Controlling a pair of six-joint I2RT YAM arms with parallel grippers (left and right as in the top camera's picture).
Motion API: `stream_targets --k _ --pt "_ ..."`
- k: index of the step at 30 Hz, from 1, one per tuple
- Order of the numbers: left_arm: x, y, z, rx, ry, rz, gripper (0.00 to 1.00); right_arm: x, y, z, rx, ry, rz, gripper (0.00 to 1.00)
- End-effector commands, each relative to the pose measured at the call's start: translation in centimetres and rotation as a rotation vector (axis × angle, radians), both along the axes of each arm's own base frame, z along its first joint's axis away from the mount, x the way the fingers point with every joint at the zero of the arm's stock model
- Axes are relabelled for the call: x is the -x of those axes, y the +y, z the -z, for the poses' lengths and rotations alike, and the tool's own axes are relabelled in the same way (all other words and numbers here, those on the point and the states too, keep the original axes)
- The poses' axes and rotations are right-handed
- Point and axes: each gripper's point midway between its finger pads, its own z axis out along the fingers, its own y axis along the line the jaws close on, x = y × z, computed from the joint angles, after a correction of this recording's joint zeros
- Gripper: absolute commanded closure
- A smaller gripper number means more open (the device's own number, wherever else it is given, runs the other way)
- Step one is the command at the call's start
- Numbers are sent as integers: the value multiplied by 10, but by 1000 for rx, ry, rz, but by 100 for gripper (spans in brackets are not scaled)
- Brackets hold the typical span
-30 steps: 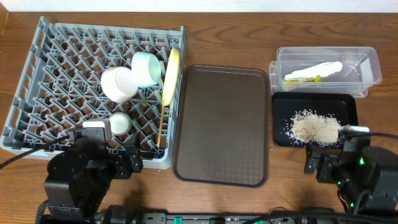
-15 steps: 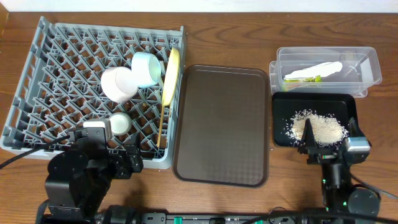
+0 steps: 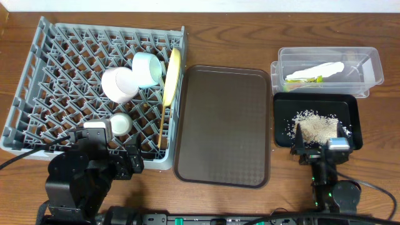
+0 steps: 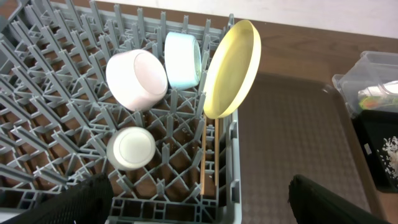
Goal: Sort waste into correct bins and load items into the dishwasher
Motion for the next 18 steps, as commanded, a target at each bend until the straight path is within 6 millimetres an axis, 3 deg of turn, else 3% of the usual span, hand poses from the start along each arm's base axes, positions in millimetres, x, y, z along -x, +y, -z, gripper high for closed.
stream_targets --k 1,18 --pt "0 0 1 -2 4 5 7 1 -1 17 49 66 8 1" --pt "0 0 1 -2 4 5 7 1 -1 17 48 67 5 1"
